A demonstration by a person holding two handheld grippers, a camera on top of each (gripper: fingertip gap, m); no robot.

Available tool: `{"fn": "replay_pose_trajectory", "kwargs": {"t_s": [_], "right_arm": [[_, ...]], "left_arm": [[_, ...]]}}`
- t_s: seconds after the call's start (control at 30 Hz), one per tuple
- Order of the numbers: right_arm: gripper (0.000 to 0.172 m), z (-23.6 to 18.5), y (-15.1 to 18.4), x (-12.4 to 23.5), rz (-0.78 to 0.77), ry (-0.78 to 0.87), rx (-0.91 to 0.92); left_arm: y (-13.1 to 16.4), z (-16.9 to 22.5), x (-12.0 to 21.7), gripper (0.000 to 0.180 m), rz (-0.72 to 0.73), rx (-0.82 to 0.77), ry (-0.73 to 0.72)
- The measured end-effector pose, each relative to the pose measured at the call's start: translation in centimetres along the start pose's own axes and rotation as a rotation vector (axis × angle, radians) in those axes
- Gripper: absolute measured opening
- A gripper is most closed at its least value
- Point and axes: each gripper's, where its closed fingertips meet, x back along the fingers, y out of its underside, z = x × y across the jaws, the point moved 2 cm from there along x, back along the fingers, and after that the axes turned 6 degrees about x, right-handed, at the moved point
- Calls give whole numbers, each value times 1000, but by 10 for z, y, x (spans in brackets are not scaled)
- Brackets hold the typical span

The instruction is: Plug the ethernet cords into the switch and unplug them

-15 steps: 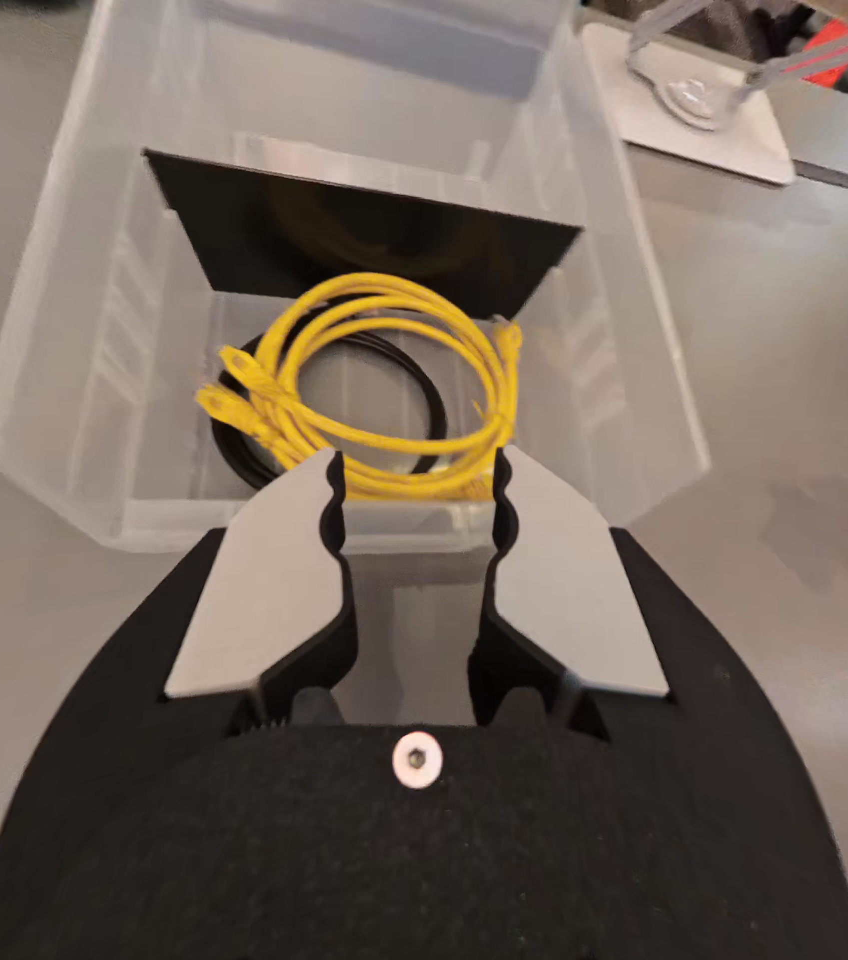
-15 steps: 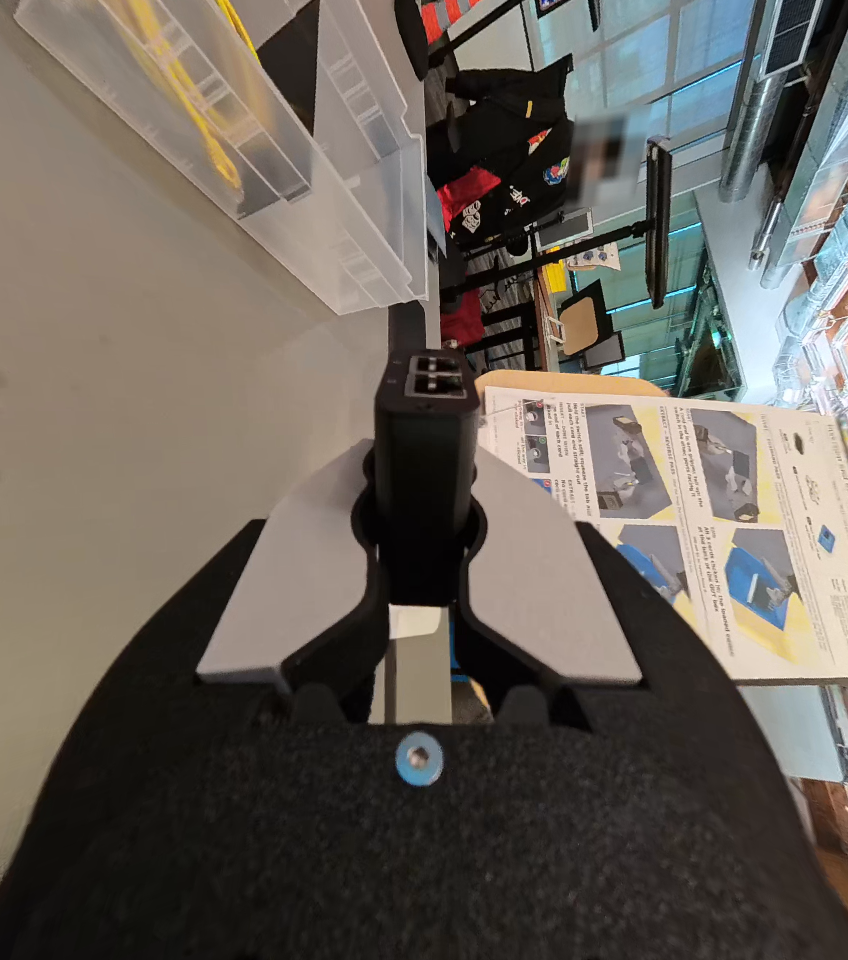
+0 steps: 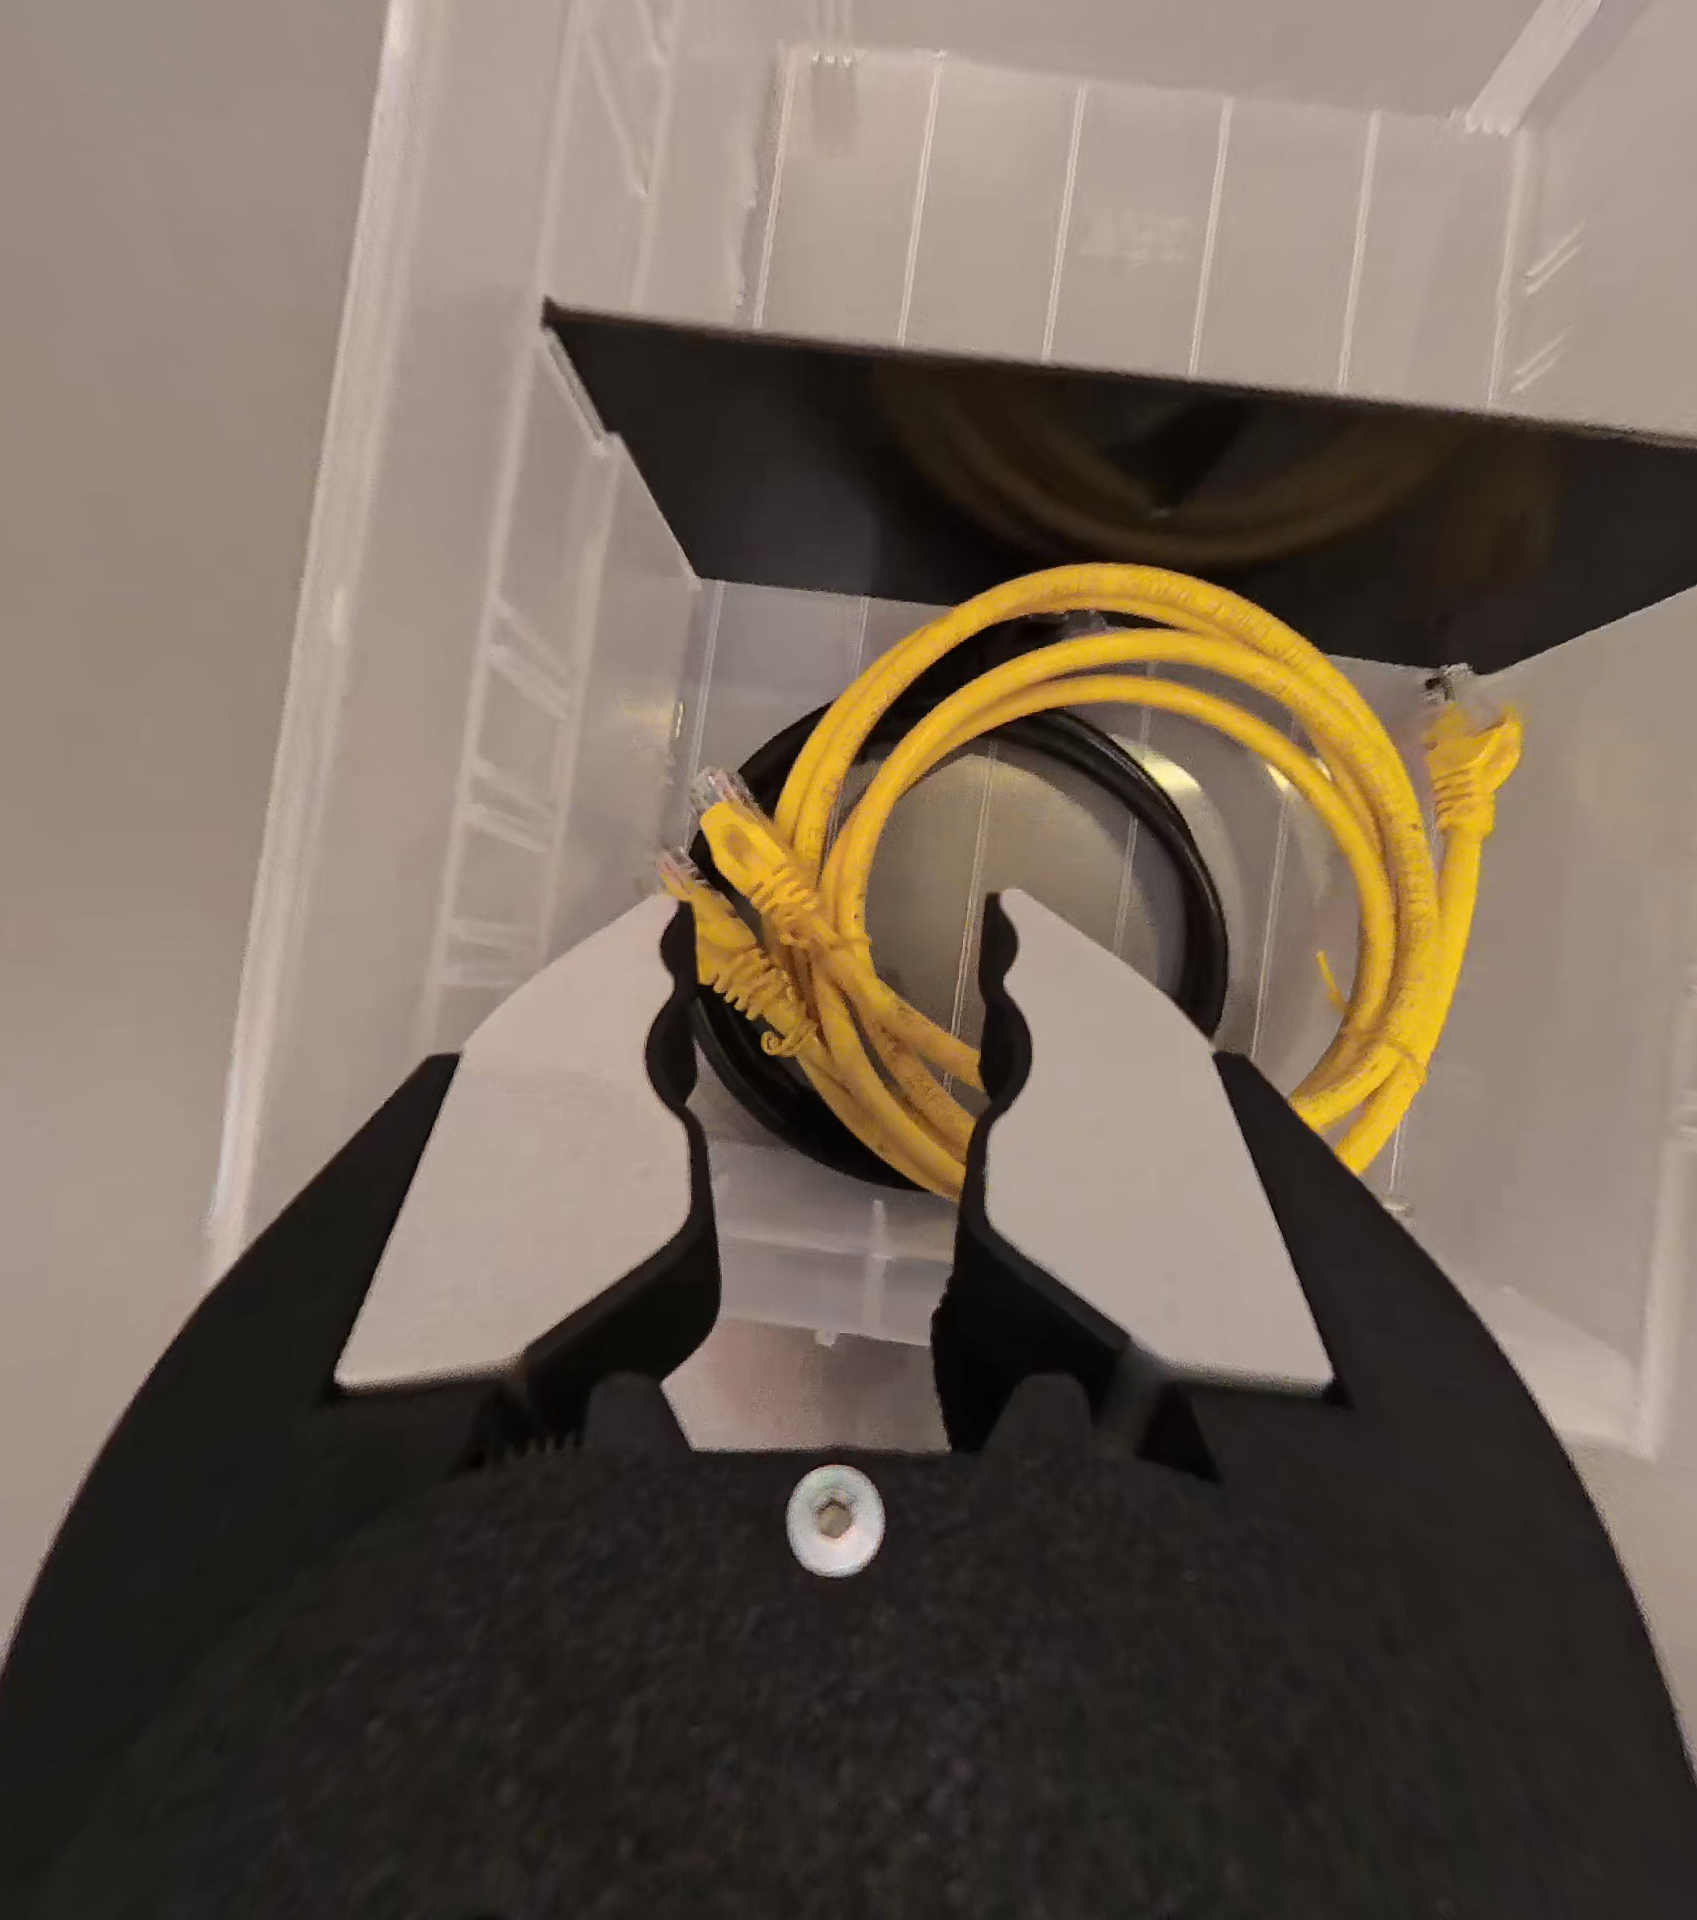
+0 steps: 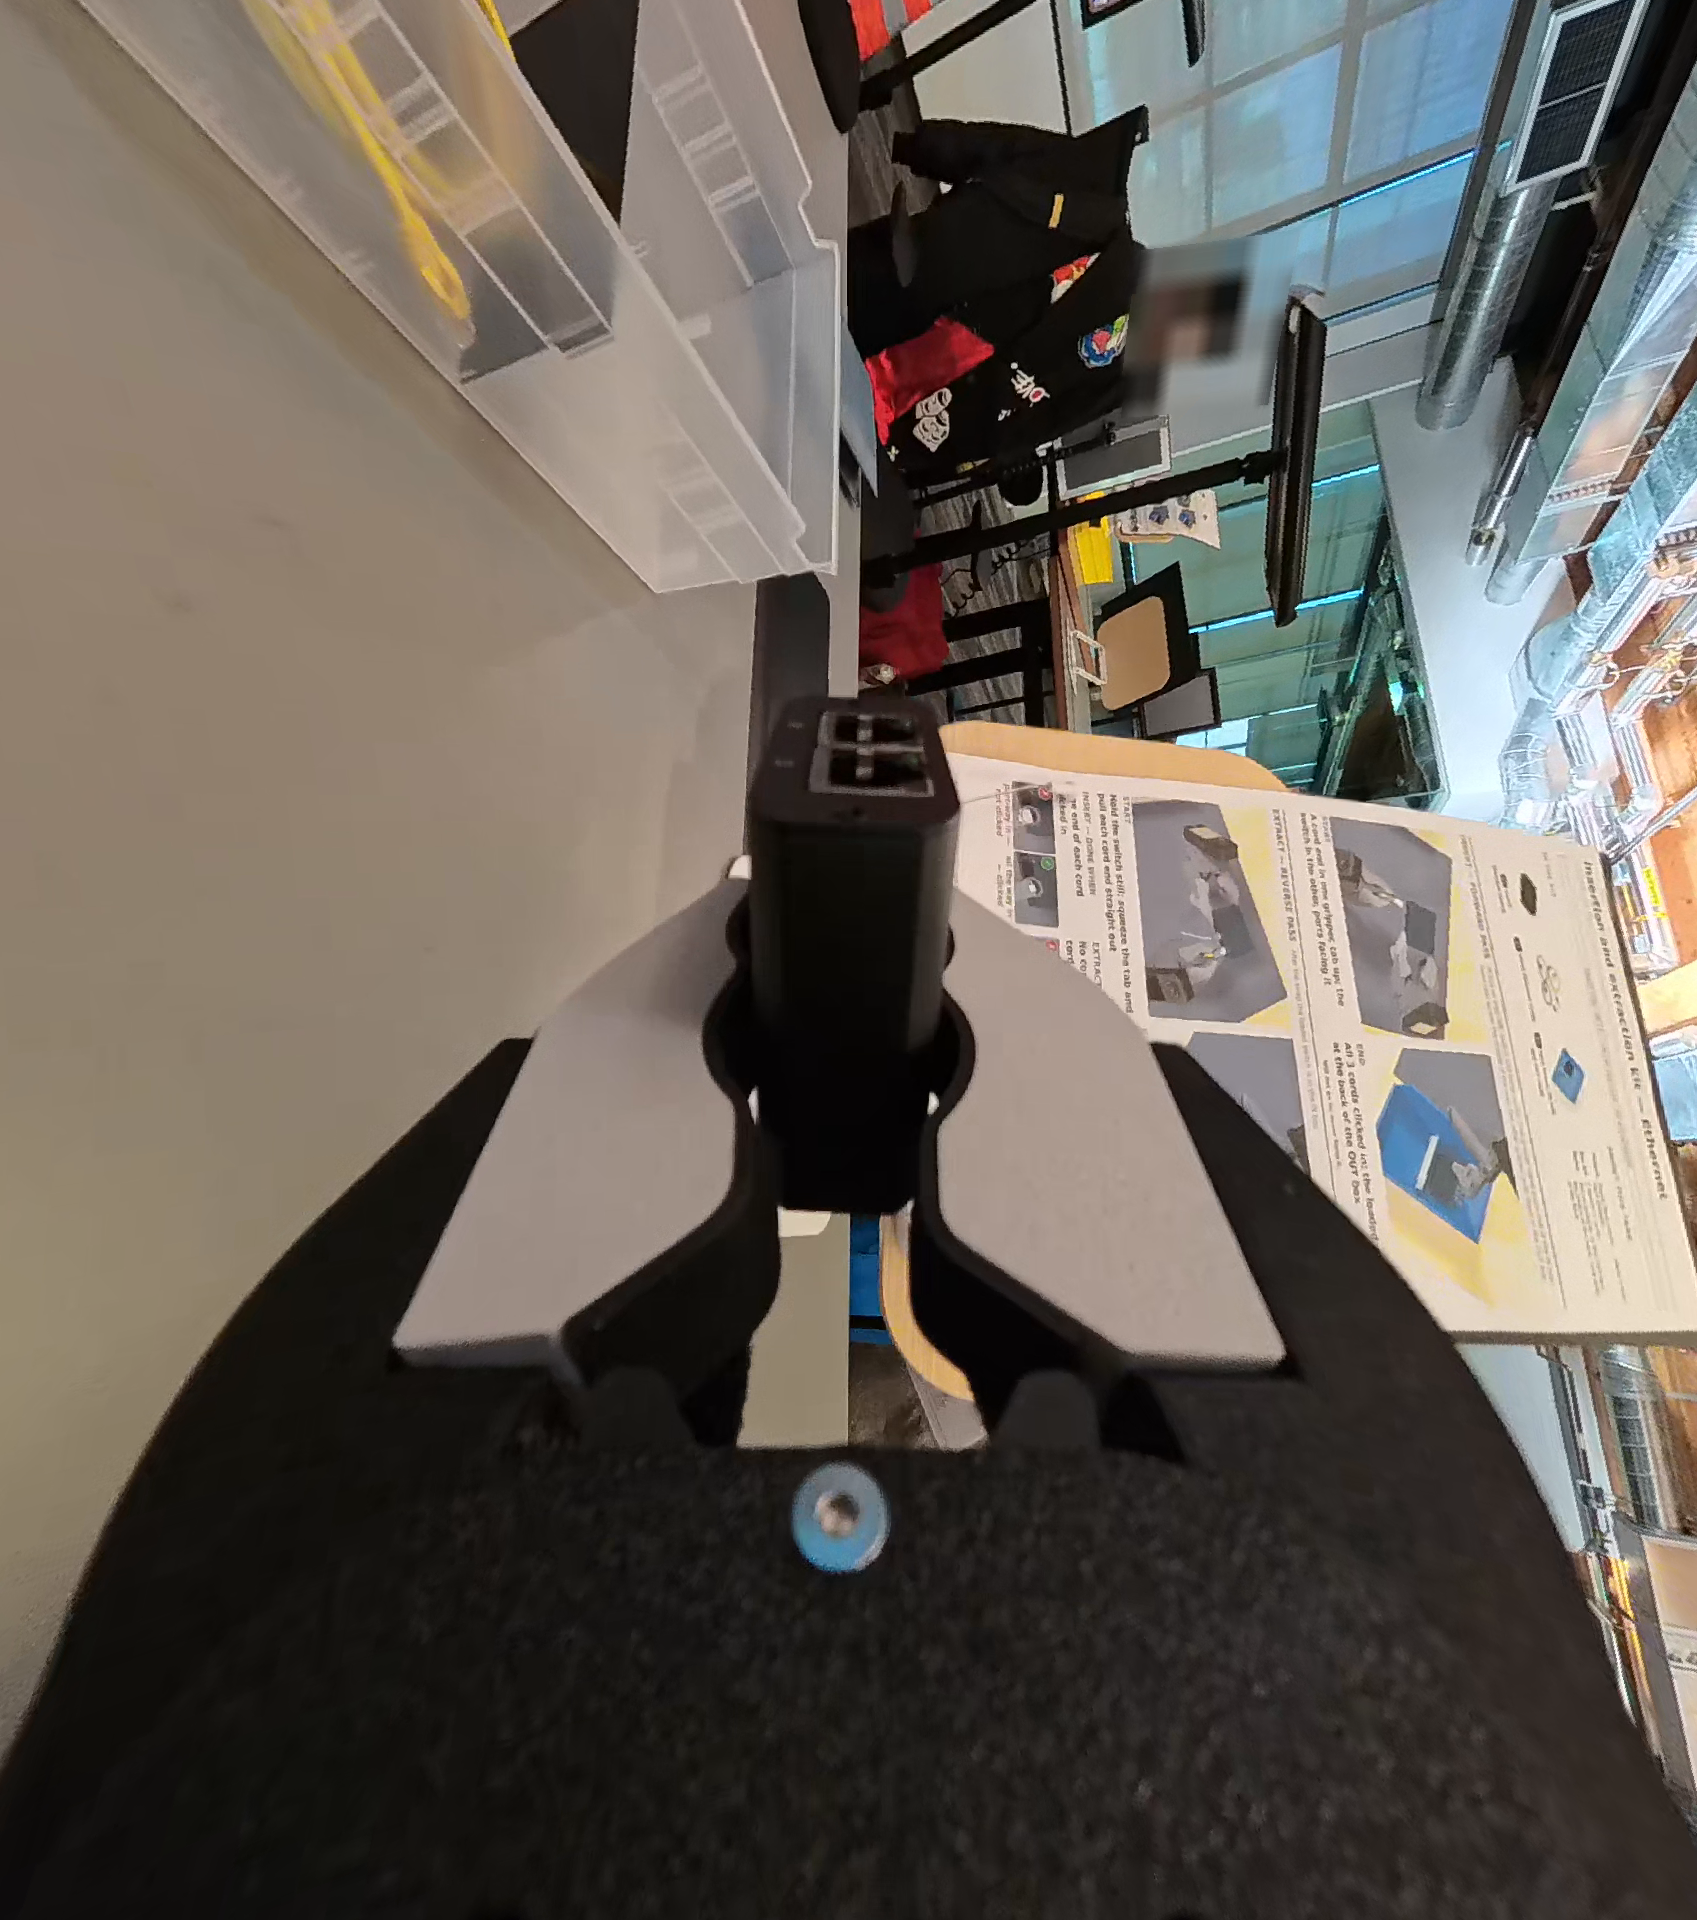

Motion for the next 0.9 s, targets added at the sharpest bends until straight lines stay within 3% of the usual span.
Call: {"fn": "replay_pose_trajectory", "kwargs": {"t_s": [0.1, 0.2, 0.27, 0.3, 0.47, 0.6, 0.73, 0.9], "right_arm": [[25, 3, 2, 4, 0, 5, -7], [25, 8, 3, 7, 3, 16, -15], [25, 10, 2, 8, 8, 17, -18], [25, 10, 1, 9, 10, 17, -17], [25, 8, -1, 9, -13, 15, 29], [25, 9, -3, 9, -5, 16, 25], [25, 11, -3, 11, 17, 17, -7], [25, 14, -4, 13, 17, 27, -8]], "left_arm": [[-3, 0, 4, 51, -11, -40, -47], [3, 0, -6, 48, -139, -75, -39], [8, 1, -16, 35, -229, -82, -18], [7, -4, -19, 22, -232, -89, -38], [-7, -5, -12, 19, -136, -15, 40], [-29, 1, 23, 17, 74, -91, 81], [-50, 15, 86, 17, 287, -255, 115], [-42, 66, 163, 17, 393, -513, 331]]}}
